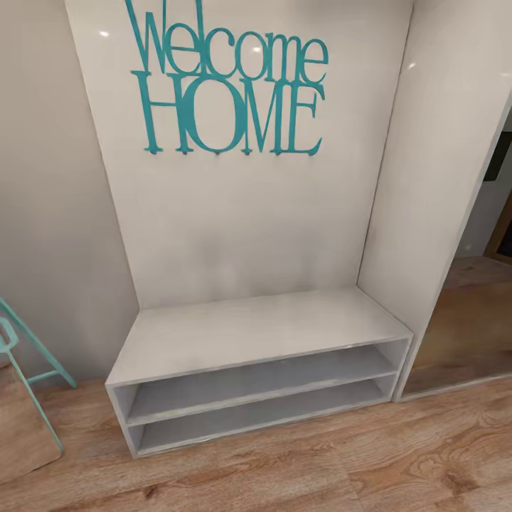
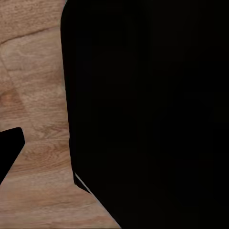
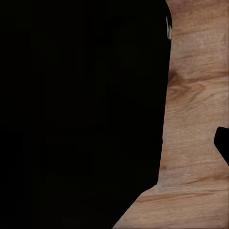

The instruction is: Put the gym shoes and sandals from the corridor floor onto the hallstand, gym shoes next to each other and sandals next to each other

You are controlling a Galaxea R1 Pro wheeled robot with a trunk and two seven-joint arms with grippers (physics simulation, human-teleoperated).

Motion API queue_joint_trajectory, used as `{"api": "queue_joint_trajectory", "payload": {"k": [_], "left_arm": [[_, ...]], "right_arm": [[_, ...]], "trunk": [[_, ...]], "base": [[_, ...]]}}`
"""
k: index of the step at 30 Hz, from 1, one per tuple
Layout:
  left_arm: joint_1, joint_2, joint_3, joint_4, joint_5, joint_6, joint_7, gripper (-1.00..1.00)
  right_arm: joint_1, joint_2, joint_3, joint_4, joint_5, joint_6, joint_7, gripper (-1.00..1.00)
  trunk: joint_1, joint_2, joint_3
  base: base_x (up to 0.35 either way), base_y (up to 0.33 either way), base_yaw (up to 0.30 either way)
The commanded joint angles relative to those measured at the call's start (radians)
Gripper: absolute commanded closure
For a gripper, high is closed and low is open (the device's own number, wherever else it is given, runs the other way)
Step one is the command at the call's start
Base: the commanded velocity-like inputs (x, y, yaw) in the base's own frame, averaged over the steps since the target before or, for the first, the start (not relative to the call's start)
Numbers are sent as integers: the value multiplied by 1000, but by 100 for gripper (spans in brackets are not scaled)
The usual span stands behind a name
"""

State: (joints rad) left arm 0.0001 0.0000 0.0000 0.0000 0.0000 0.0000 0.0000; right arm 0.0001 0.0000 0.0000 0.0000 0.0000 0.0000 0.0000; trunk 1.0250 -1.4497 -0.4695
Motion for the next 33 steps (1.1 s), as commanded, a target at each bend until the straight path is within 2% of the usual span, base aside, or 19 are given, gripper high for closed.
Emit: {"api": "queue_joint_trajectory", "payload": {"k": [1,3,5,9,16,21,29,33], "left_arm": [[-6,6,6,-6,6,-6,3,-100],[-18,17,17,-17,17,-17,-4,-100],[-29,18,29,-28,28,-28,-4,-100],[-18,-4,17,-39,15,-22,-10,-100],[16,-8,12,1,19,17,-12,-100],[12,-8,16,6,19,17,-12,-100],[10,-4,16,-39,19,18,-10,-100],[6,0,16,-62,18,18,-9,-100]], "right_arm": [[-6,-6,2,-6,3,-6,-3,-100],[-17,-17,1,-17,2,-17,-1,-100],[-29,-22,1,-29,2,-28,-1,-100],[-52,1,0,-51,0,-29,-2,-100],[-81,39,1,-49,0,10,-3,-100],[-83,44,2,-44,2,9,-3,-100],[-83,35,-2,-52,2,8,-4,-100],[-83,13,-3,-75,1,8,-2,-100]], "trunk": [[0,0,0],[0,0,0],[0,0,0],[0,0,0],[0,0,0],[0,0,0],[0,0,0],[0,0,0]], "base": [[0,0,0],[0,0,0],[0,0,0],[0,0,0],[0,-14,0],[0,-212,0],[1,-264,-169],[51,-271,-286]]}}
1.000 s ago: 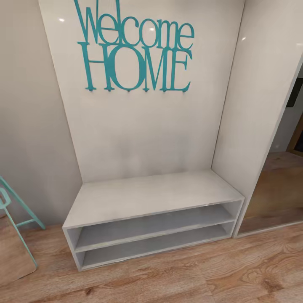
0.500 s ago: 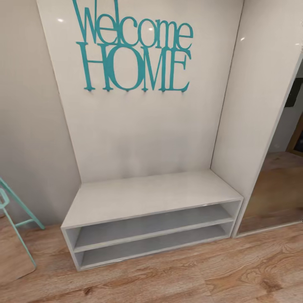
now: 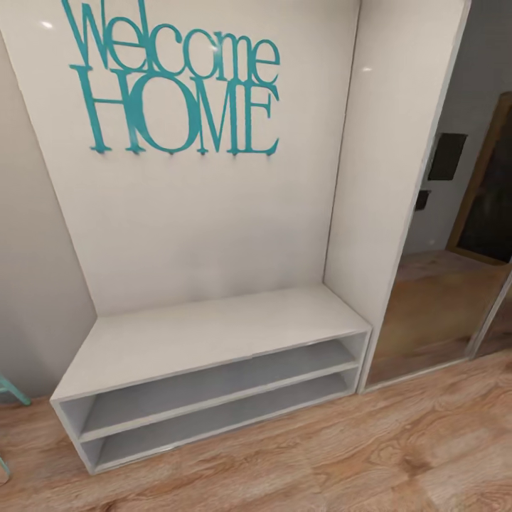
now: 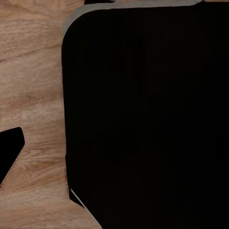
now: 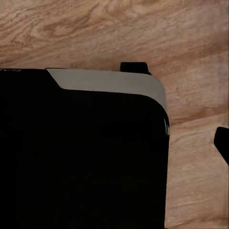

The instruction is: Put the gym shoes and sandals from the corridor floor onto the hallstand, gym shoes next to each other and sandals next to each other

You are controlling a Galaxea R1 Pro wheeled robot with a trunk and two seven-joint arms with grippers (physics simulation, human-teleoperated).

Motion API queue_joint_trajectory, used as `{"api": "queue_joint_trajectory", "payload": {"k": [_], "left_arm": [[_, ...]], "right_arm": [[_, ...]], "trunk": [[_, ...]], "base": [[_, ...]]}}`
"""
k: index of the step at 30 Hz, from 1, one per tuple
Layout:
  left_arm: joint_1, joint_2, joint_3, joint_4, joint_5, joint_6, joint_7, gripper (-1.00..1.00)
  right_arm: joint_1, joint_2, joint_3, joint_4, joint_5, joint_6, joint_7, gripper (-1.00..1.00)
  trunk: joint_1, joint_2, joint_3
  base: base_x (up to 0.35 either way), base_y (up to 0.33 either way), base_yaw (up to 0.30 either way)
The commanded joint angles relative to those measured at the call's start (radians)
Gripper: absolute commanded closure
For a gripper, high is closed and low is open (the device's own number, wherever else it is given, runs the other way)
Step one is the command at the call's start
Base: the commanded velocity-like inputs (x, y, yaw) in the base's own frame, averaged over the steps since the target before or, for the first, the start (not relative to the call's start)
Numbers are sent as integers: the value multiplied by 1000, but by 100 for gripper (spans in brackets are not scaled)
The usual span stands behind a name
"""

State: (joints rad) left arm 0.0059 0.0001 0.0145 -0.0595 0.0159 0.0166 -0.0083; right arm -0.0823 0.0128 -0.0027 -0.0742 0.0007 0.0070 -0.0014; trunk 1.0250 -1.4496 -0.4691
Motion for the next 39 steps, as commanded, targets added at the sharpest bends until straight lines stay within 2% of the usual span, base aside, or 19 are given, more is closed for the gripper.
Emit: {"api": "queue_joint_trajectory", "payload": {"k": [1,7,8,10,14,17,18,24,32,39], "left_arm": [[0,1,2,-8,2,2,-1,-100],[-32,-1,2,-42,2,1,6,-100],[-67,-2,2,-319,3,1,6,-100],[-97,-7,2,-351,3,1,6,-100],[-142,-11,2,-379,4,-8,4,-100],[-160,-10,3,-383,4,-38,3,-100],[-166,-9,5,-381,4,-79,3,-100],[-164,-3,3,-359,1,-184,2,-100],[-164,-4,1,-313,-3,-203,2,-100],[-164,-4,-3,-309,-1,-204,1,-100]], "right_arm": [[0,-6,0,-6,0,1,1,-100],[-1,-39,-29,-40,-22,-1,5,-100],[-1,-109,-56,-219,-35,-1,6,-100],[-1,-125,-93,-286,-56,-1,7,-100],[-1,-139,-146,-405,-79,-1,9,-100],[-1,-143,-176,-478,-85,-1,9,-100],[-1,-145,-188,-513,-87,-1,8,-100],[-1,-141,-197,-539,-88,-6,9,-100],[-1,-136,-192,-485,-82,-47,9,-100],[-1,-134,-191,-464,-79,-53,9,-100]], "trunk": [[0,0,-1],[0,0,-1],[0,0,-1],[0,0,0],[0,0,2],[0,0,3],[0,0,3],[0,0,4],[0,0,-2],[0,0,-11]], "base": [[68,-272,-292],[98,-272,-298],[122,-271,-300],[132,-269,-300],[144,-265,-300],[159,-254,-300],[177,-242,-300],[207,-218,-300],[237,-193,-262],[240,-190,-201]]}}
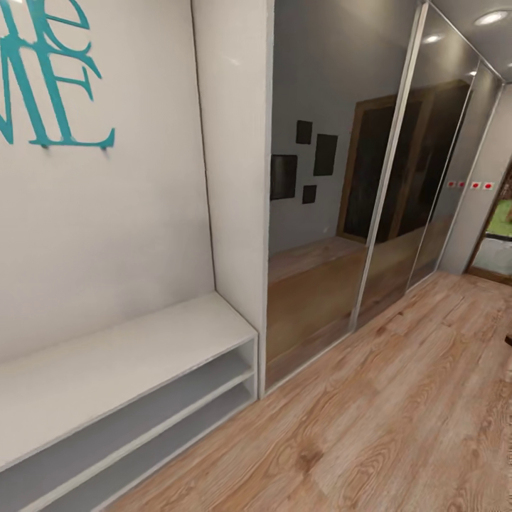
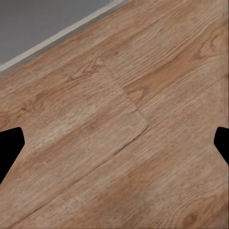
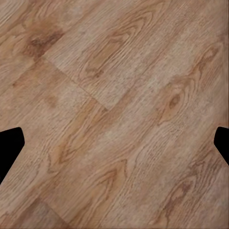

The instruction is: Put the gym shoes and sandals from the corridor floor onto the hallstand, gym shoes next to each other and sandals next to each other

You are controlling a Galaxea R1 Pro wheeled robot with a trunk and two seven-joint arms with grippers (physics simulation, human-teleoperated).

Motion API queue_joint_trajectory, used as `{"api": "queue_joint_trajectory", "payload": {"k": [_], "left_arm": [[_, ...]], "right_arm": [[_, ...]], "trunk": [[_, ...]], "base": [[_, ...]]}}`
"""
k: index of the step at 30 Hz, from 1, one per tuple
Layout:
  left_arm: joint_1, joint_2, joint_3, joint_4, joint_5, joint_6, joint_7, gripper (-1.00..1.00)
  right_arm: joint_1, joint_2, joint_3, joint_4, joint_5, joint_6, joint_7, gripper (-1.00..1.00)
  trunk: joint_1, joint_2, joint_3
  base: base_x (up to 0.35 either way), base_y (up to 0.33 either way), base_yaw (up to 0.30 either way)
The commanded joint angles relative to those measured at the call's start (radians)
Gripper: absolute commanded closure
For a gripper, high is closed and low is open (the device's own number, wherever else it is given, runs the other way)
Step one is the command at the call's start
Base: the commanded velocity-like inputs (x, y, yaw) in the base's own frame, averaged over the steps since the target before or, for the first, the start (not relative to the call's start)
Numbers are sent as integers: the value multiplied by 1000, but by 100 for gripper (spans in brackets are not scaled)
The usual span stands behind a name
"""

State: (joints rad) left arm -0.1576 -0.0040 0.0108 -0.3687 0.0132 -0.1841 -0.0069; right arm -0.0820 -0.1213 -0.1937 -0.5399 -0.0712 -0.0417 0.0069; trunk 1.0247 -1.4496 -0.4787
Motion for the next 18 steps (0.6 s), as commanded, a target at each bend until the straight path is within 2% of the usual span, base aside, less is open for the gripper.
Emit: {"api": "queue_joint_trajectory", "payload": {"k": [1,18], "left_arm": [[0,0,1,0,2,-3,-1,-100],[0,1,3,1,5,-3,-1,-100]], "right_arm": [[-1,0,0,2,-8,-4,1,-100],[-1,0,-1,3,-10,-6,0,-100]], "trunk": [[0,0,-2],[0,0,-24]], "base": [[241,-190,-196],[240,-189,-192]]}}
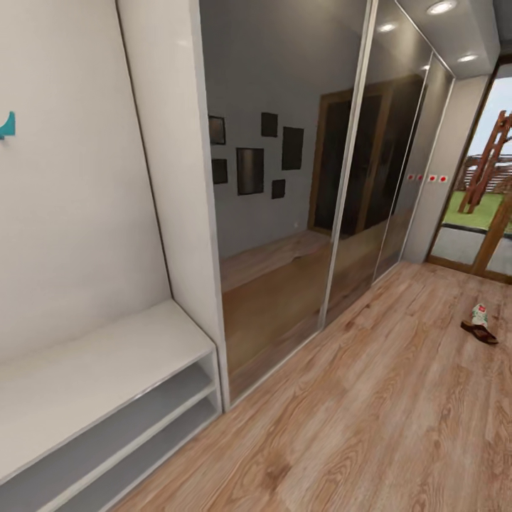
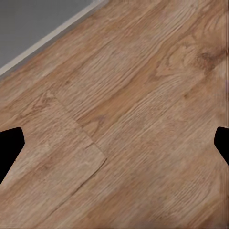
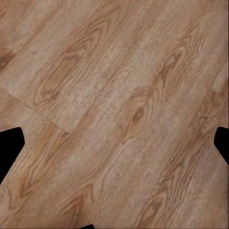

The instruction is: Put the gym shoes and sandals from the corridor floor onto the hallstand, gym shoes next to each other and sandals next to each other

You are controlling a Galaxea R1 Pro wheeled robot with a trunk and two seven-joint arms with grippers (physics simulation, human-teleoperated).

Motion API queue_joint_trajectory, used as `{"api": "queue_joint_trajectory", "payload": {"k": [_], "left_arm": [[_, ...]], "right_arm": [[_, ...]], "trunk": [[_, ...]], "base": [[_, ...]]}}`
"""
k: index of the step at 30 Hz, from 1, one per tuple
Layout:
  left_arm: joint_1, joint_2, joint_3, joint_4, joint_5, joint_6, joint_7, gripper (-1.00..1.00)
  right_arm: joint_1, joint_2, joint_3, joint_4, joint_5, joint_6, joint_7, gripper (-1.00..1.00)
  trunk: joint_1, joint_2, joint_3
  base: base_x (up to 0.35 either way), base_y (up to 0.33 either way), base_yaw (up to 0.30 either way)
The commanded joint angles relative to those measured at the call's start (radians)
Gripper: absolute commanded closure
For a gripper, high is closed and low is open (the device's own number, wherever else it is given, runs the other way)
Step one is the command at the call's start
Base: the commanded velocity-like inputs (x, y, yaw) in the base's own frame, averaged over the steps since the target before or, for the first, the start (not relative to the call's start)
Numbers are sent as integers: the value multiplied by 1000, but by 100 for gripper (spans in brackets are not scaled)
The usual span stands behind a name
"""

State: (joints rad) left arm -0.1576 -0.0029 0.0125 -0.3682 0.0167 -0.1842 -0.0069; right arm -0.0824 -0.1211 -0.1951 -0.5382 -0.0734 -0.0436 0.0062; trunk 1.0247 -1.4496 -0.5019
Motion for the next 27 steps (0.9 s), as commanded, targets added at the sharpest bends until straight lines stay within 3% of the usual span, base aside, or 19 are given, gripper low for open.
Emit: {"api": "queue_joint_trajectory", "payload": {"k": [1,27], "left_arm": [[0,0,1,0,2,-3,0,-100],[-1,1,4,2,2,-5,1,-100]], "right_arm": [[-1,0,0,1,-8,-4,1,-100],[-1,0,0,1,-8,-4,0,-100]], "trunk": [[0,0,-2],[0,0,-36]], "base": [[240,-189,-189],[266,-170,-189]]}}
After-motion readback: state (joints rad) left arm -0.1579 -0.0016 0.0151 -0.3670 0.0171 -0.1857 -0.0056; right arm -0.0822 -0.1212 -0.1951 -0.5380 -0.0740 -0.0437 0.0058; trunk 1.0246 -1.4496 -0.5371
